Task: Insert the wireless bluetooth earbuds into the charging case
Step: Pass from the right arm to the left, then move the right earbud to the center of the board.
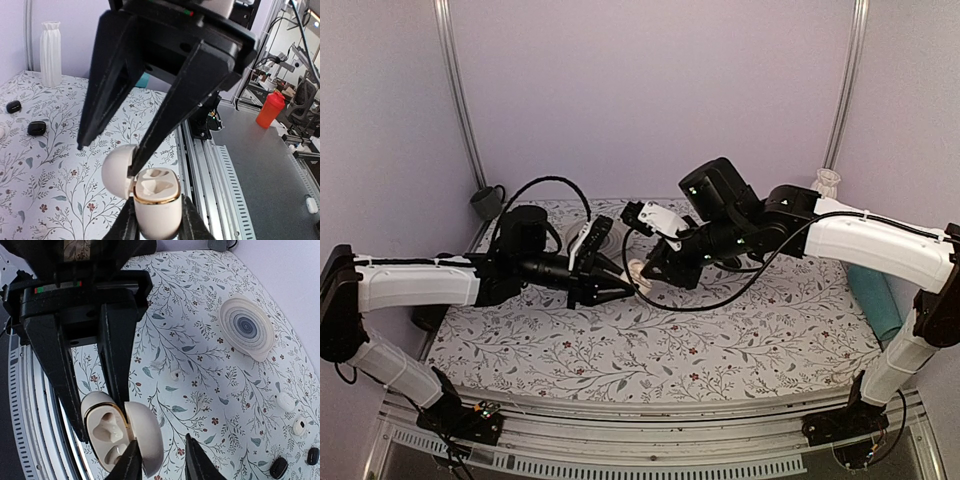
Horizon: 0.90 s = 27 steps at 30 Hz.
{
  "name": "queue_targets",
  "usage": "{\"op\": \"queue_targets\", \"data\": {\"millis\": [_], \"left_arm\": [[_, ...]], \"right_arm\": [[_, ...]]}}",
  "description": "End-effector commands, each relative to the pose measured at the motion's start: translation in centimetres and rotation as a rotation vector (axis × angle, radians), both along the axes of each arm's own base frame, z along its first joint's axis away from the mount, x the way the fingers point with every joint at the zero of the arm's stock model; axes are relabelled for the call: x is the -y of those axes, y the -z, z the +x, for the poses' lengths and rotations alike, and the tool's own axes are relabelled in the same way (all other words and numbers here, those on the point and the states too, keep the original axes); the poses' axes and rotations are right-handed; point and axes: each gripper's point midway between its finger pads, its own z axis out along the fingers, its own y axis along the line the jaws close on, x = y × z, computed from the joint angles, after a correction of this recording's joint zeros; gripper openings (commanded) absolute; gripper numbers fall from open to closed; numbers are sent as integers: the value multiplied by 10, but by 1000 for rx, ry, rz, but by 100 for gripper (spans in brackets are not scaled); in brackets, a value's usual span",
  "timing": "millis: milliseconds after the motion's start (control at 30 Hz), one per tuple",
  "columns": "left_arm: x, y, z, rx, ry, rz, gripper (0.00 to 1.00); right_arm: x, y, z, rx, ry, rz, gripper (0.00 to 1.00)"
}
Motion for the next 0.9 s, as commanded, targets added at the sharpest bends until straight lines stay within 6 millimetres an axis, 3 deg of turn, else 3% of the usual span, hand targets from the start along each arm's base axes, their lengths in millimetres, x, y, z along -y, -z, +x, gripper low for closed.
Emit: {"op": "queue_targets", "data": {"millis": [0, 367, 667, 867], "left_arm": [[-5, -20, -11, 93, 2, -89, 0], [-18, -29, -14, 154, -75, -181, 0], [-35, -23, 7, 140, -264, -229, 0], [-56, -29, 18, 180, -393, -282, 0]], "right_arm": [[-6, -27, -5, 24, -24, 108, 37], [-5, -43, 0, -46, -18, 263, 49], [-10, -70, -3, -93, -21, 425, 56], [6, -69, 16, -139, 85, 481, 61]]}}
